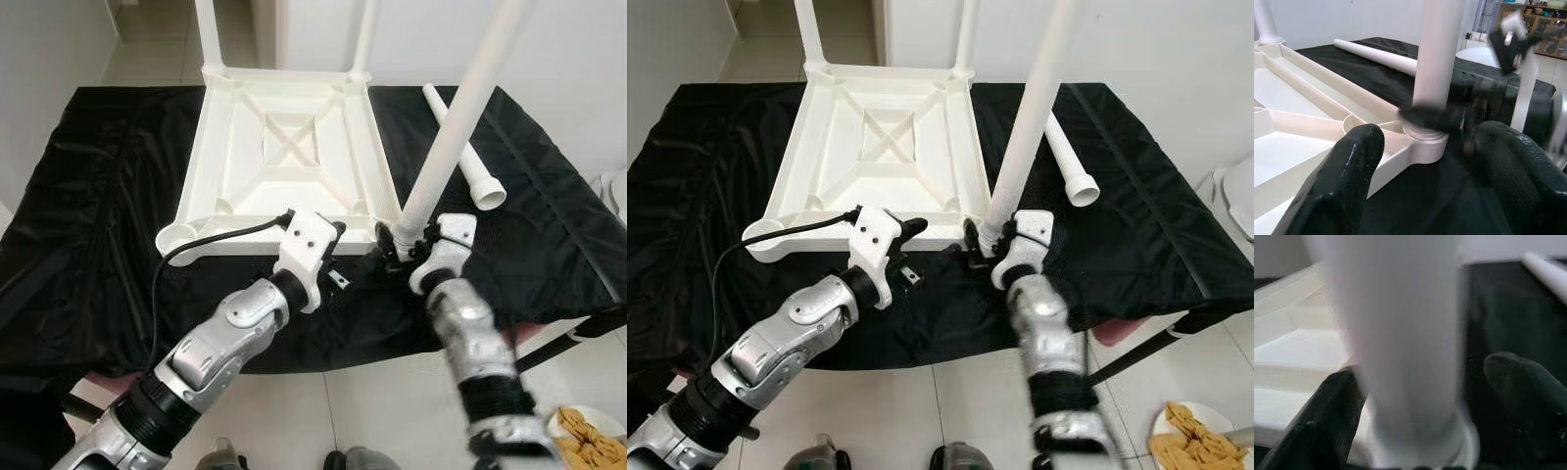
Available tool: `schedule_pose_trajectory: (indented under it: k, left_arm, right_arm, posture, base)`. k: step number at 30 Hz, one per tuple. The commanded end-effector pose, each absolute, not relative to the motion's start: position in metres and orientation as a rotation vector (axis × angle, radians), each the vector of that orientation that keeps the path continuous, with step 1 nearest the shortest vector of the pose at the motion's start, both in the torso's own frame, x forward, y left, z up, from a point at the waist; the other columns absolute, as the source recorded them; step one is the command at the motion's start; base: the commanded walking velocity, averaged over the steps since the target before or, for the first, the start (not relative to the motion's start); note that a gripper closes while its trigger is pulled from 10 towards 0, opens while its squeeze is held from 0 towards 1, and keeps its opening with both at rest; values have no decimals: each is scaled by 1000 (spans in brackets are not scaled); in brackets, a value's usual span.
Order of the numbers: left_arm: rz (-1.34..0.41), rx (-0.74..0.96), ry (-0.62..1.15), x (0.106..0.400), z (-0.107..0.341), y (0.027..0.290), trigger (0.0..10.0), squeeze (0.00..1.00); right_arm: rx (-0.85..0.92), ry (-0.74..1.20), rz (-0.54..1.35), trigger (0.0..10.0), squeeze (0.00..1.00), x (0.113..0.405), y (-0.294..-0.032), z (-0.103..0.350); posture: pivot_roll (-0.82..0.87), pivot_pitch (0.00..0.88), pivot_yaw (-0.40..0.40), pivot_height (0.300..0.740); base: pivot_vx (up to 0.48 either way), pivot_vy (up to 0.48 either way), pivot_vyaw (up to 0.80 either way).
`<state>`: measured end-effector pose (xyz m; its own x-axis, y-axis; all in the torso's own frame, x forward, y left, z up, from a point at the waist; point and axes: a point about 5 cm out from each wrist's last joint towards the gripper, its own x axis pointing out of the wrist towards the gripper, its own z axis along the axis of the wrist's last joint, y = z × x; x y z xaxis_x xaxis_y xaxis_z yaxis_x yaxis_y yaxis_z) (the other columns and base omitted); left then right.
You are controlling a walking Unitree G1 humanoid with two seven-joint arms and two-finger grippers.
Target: Building children table
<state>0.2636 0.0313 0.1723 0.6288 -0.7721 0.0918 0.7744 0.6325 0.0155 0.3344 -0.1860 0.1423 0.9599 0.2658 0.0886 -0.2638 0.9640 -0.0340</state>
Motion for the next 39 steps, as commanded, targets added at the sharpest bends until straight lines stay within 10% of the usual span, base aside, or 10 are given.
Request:
schedule_pose_trajectory:
  k: [1,29,30,31,32,39]
  left_arm:
    - [-1130,-3,-101,255,172,25,10000,0]
    - [-1121,3,-99,255,173,29,10000,0]
    - [-1121,4,-100,256,174,29,10000,0]
    - [-1121,4,-100,256,174,29,10000,0]
    - [-1122,4,-100,256,174,29,10000,0]
    - [-1125,4,-100,256,174,28,10000,0]
  right_arm:
    - [-24,-86,338,10000,0,334,-188,139]
    - [-84,-54,512,9765,0,353,-204,140]
    - [-78,-57,514,3686,0,354,-204,139]
    - [-78,-57,514,3686,0,354,-204,139]
    - [-77,-59,517,157,0,354,-204,139]
    - [-73,-65,535,0,0,353,-205,137]
  posture:
    - [-3,42,-22,740]
    - [15,49,-13,740]
    - [13,46,-10,740]
    - [13,46,-10,740]
    - [13,46,-10,740]
    - [10,47,-9,740]
  base:
    - [0,0,0]
    - [0,0,0]
    - [0,0,0]
    - [0,0,0]
    - [0,0,0]
    - [0,0,0]
